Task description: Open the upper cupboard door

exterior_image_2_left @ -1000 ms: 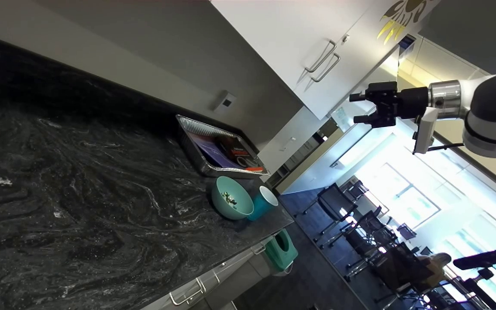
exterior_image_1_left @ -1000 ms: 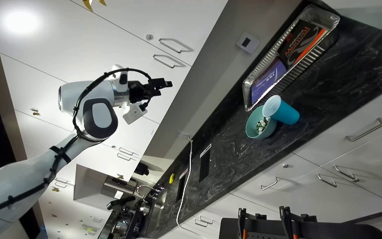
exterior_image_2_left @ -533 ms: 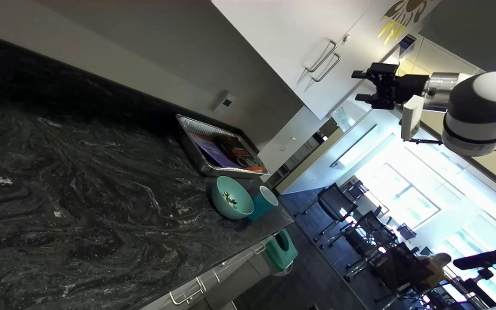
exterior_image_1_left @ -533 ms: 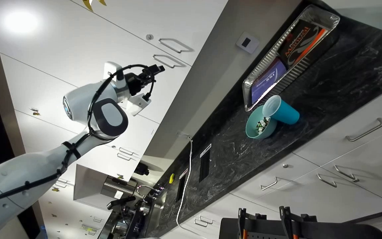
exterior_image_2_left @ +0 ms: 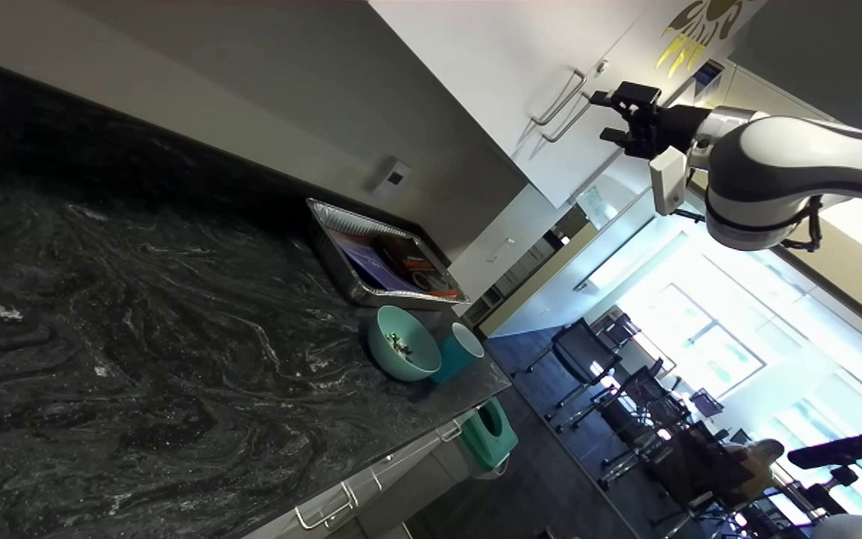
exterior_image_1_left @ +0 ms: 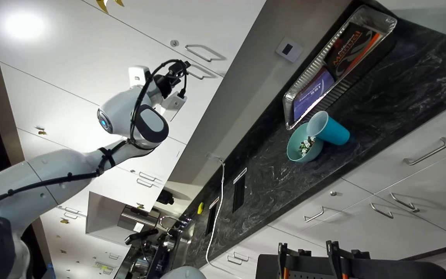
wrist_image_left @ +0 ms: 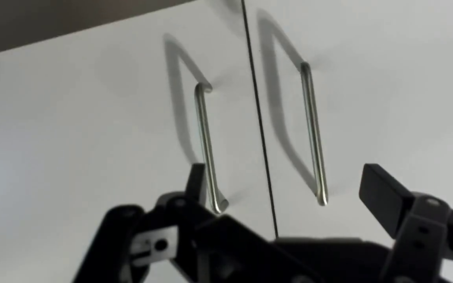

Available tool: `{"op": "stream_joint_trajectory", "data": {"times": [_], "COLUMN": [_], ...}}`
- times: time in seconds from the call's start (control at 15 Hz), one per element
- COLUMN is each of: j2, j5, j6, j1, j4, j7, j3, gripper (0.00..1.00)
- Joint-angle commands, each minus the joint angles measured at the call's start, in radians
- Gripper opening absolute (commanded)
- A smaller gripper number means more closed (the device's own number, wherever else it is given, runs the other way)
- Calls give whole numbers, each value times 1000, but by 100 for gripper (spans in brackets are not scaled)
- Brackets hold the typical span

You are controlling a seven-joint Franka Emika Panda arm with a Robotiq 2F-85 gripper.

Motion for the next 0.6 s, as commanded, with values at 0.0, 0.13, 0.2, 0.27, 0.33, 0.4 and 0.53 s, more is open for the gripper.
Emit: {"op": "stream_joint_trajectory", "data": {"times": [0.0,0.13,0.2,0.27,0.33,0.4,0.53], "j2": [33,11,-8,17,13,10,7], "j5": [-103,-164,-194,-160,-179,-187,-188], "j6": [22,6,-9,2,2,2,2], "j1": [189,309,358,268,309,329,338], "j4": [66,74,74,60,64,64,64], "j7": [-35,-31,-36,-5,-5,-6,-13], "j3": [-215,-348,-402,-313,-360,-383,-389], "gripper": [100,100,100,100,100,100,100]}}
